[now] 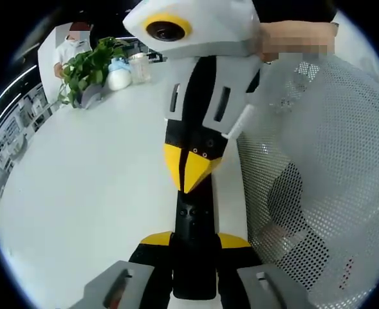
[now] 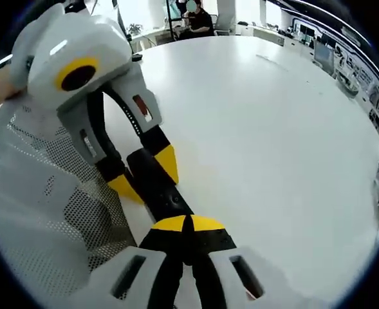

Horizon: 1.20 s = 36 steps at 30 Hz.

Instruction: Press the specified remote control buttons in sequence, fully releasing each button before pressing the next.

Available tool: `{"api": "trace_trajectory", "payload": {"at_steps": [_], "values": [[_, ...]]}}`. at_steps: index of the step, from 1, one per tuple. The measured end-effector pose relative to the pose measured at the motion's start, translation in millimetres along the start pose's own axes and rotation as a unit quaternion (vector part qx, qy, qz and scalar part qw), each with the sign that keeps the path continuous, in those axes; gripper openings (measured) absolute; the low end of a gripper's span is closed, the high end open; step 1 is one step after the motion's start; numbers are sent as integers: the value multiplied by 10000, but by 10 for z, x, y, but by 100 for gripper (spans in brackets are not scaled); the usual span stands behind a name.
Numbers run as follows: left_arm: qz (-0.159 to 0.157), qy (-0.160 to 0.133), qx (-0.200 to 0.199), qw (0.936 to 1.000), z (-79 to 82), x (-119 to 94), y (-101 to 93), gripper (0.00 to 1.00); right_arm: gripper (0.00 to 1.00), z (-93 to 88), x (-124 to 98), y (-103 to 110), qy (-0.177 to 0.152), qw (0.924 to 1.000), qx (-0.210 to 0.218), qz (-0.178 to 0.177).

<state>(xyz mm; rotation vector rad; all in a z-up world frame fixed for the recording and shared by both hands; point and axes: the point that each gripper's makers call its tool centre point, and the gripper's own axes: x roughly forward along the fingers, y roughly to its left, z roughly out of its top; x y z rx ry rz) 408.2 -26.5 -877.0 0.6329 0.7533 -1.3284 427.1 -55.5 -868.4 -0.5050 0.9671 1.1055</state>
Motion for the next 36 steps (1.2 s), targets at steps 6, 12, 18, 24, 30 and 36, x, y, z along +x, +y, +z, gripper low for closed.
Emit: {"api": "trace_trajectory", "payload": {"at_steps": [6, 12, 18, 24, 30, 36], "values": [[13, 30, -21, 10000, 2, -1, -1, 24, 8, -50, -50, 46, 146, 9998, 95, -76], [7, 31, -13, 10000, 2, -2, -1, 24, 10, -81, -71, 10, 196, 9996, 127, -155], [-3, 23, -5, 10000, 4, 1, 2, 24, 16, -31, -49, 46, 199, 9995, -42, -223], [-1, 20, -10, 10000, 6, 3, 3, 24, 16, -39, -37, 74, 292, 9993, 62, -210], [-2, 17, -11, 10000, 7, 1, 1, 24, 14, -49, -42, 70, 305, 9992, 167, -217], [0, 13, -13, 10000, 3, 3, 3, 24, 14, -52, -32, 71, 368, 9988, 144, -275]]}}
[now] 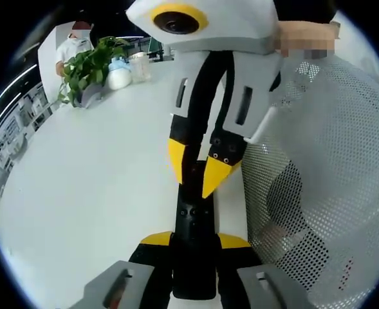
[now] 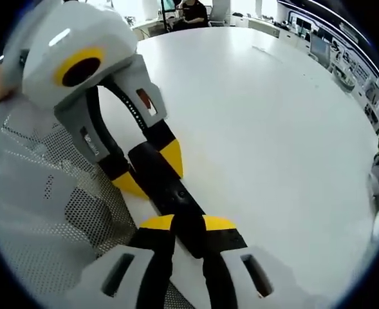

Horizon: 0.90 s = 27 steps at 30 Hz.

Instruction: Press the specified remote control buttons in sequence, fully releasing each button before pressing the next.

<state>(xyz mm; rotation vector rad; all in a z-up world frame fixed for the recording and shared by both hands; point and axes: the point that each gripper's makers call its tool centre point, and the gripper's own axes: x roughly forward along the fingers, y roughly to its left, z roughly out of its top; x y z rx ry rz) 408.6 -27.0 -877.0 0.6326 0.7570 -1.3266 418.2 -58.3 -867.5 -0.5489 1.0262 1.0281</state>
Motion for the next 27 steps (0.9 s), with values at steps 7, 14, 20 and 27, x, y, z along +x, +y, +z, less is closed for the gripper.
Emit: {"api": "trace_trajectory", "payload": {"at_steps": [7, 14, 20, 27], "values": [[0, -14, -6, 10000, -2, -2, -1, 24, 13, 3, 2, -1, -9, 10000, -25, 22], [-6, -25, -1, 10000, 1, -4, -2, 24, 13, -3, -7, -19, -167, 9997, 34, 156], [2, -10, 4, 10000, 3, -3, -3, 24, 10, -6, -9, -41, -233, 9995, 78, 211], [-1, -18, 5, 10000, 1, 1, 1, 24, 3, -7, -7, -87, -254, 9991, 262, 208]]}}
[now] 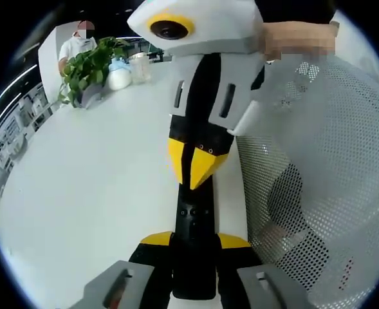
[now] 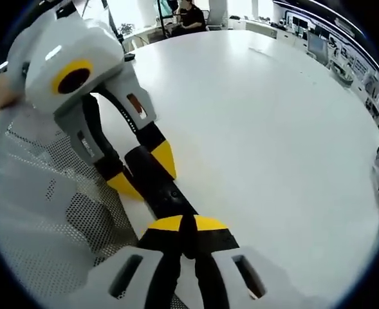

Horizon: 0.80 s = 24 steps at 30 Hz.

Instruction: Press the specified remote control buttons in sequence, fully releasing each button before pressing the next.

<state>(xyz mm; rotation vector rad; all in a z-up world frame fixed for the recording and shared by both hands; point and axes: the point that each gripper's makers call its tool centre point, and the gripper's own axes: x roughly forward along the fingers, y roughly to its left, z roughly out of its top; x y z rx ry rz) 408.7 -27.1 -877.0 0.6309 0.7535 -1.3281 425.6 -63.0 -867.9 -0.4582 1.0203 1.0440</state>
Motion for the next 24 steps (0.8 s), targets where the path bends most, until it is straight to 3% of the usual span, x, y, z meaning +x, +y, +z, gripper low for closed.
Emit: {"api": "trace_trajectory", "payload": {"at_steps": [10, 13, 24], "values": [[41, 90, 65, 9999, 5, 6, -8, 24, 0, 0, -2, -5, 89, 9994, -310, -99], [61, 222, 107, 9997, 9, 12, -13, 24, 0, -2, -3, -10, 129, 9996, -252, -97], [40, 178, 37, 9998, -1, 4, -15, 24, 0, -4, 8, -13, 226, 9994, -235, -73]]}}
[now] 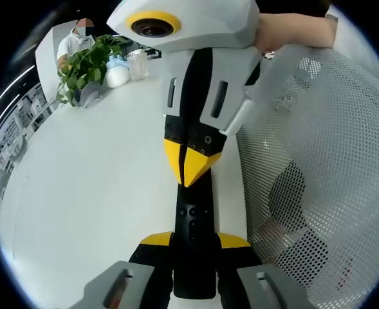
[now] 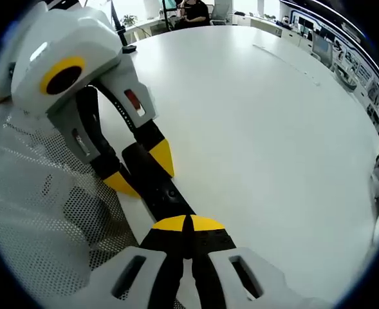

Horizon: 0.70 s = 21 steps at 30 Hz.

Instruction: Press the specified remote control buttons in sequence, fully releasing each button before pressing the next.

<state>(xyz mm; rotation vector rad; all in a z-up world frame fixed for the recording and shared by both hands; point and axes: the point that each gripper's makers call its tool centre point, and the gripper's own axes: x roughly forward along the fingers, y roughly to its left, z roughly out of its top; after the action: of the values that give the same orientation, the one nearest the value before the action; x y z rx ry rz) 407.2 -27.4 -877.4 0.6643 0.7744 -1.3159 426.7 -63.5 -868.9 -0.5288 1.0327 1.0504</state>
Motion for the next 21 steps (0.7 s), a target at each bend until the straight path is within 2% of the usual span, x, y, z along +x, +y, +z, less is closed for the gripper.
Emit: {"api": "trace_trajectory", "payload": {"at_steps": [6, 11, 21], "values": [[-9, -26, -33, 10000, 1, -7, -4, 24, 0, 0, -3, -4, -134, 9998, 70, 103], [41, -142, -165, 9998, -4, -11, 3, 24, 0, -7, -10, 5, -230, 9996, 131, 19], [34, -44, -152, 9999, 5, -13, 2, 24, 0, -37, -31, 15, -4, 9998, -216, -10]]}}
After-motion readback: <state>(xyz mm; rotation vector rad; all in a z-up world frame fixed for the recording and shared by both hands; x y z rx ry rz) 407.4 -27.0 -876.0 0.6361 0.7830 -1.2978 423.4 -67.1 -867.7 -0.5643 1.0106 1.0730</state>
